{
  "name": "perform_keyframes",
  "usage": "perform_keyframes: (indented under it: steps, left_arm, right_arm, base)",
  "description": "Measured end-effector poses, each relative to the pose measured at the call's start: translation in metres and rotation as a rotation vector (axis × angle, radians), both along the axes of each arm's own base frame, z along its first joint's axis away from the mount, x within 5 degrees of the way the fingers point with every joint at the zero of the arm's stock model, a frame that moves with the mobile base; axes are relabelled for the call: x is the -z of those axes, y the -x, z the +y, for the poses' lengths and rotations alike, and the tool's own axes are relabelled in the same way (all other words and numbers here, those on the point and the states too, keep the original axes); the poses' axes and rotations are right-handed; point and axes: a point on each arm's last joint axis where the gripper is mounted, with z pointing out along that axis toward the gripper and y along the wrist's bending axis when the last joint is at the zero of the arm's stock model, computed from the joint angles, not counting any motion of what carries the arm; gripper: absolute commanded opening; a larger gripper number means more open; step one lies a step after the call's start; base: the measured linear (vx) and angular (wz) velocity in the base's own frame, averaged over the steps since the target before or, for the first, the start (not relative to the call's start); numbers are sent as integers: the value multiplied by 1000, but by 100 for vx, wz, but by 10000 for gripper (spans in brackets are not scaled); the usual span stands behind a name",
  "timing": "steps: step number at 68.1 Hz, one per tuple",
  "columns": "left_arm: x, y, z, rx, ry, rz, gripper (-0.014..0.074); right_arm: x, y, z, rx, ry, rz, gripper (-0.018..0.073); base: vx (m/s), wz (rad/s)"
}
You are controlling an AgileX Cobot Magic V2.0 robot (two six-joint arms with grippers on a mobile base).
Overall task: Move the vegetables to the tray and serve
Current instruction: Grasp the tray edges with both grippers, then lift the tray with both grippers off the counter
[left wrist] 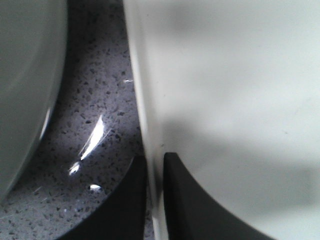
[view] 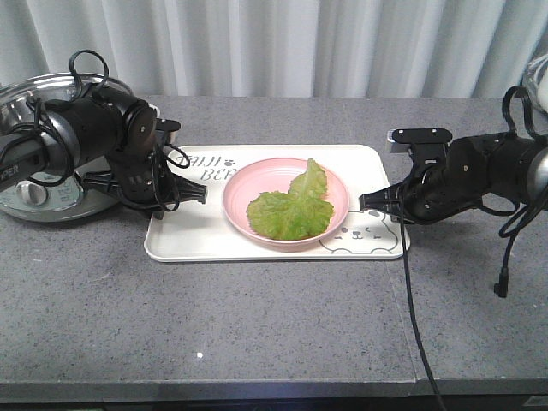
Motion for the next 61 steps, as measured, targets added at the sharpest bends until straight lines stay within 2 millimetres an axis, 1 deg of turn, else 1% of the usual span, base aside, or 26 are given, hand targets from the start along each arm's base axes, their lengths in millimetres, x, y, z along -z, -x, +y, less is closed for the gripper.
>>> perform_keyframes:
  steps: [18,42,52,61]
  left_arm:
    - [-4,1,1,2,9,-5,-8]
    - [-7,7,-1,1,44,33,-8]
    - [-11,11,-1,-1,52,52,-8]
    - [-17,16,-1,-4,65,59,-8]
  right_arm:
    - [-4,1,0,0,1,-5,-4]
    - [-14,18,-4,-6,26,77,-4]
    - [-21,23,-5,-6,30,92,-4]
    - [-33,29,-6,-7,32,83,-4]
  base:
    - [0,0]
    - [0,0]
    - [0,0]
    - [0,0]
